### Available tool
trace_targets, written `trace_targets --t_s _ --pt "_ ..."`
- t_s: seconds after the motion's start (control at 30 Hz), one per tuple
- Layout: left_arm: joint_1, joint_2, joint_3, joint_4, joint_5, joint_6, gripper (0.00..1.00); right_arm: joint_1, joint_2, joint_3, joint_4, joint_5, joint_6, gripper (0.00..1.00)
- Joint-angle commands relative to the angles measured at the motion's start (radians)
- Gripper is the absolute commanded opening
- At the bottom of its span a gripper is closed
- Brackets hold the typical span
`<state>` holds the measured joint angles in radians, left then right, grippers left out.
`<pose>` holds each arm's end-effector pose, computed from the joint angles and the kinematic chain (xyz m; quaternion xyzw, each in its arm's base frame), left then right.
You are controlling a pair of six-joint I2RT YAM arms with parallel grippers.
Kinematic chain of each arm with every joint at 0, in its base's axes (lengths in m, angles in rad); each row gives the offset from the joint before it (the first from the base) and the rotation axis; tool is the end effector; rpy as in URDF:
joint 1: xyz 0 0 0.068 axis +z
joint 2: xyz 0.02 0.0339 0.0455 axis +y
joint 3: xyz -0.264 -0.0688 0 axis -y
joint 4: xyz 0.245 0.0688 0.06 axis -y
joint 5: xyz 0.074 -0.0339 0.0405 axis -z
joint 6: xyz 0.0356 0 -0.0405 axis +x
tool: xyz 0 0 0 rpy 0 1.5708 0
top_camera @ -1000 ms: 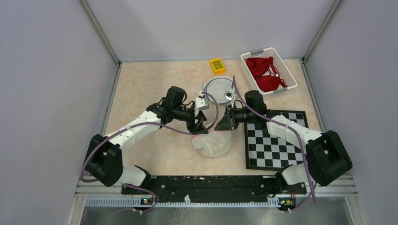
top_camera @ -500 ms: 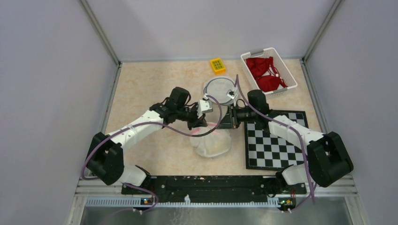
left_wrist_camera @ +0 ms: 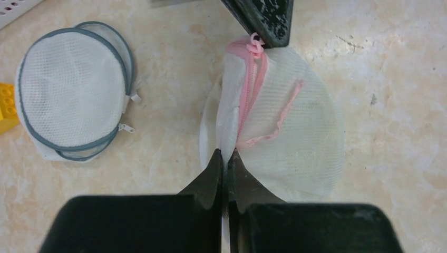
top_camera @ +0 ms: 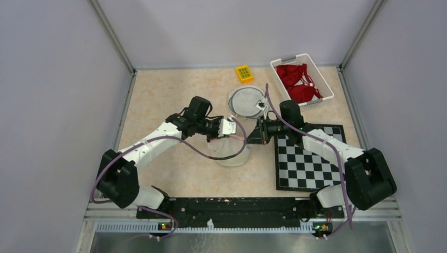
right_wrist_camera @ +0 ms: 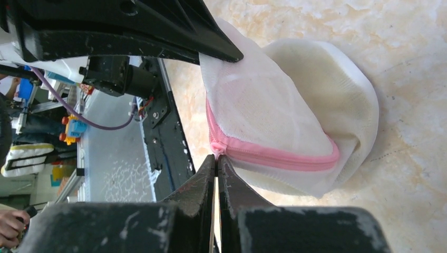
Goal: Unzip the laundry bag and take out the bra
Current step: Unzip the laundry bag at the center of the board.
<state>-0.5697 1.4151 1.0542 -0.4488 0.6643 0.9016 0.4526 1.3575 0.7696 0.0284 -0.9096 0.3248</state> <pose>0.2406 -0.1802 0.2701 0.6788 0.5695 -0.2406 0.3963 0.2418 0.1488 0.2347 -0.2625 0.7707 0.5206 0.2570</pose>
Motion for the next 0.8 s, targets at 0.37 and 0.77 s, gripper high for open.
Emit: trace_targets --t_s 0.37,0.77 --pt "0.016 -0.108 -0.033 -0.124 0.017 0.007 0.48 0.100 0.040 -0.027 0.032 -0.089 -0.042 0.00" --pt "-0.063 -0.144 -0.019 -0.085 0.058 -0.136 0.66 0.101 0.057 -0.002 0.065 -0.074 0.012 0.00"
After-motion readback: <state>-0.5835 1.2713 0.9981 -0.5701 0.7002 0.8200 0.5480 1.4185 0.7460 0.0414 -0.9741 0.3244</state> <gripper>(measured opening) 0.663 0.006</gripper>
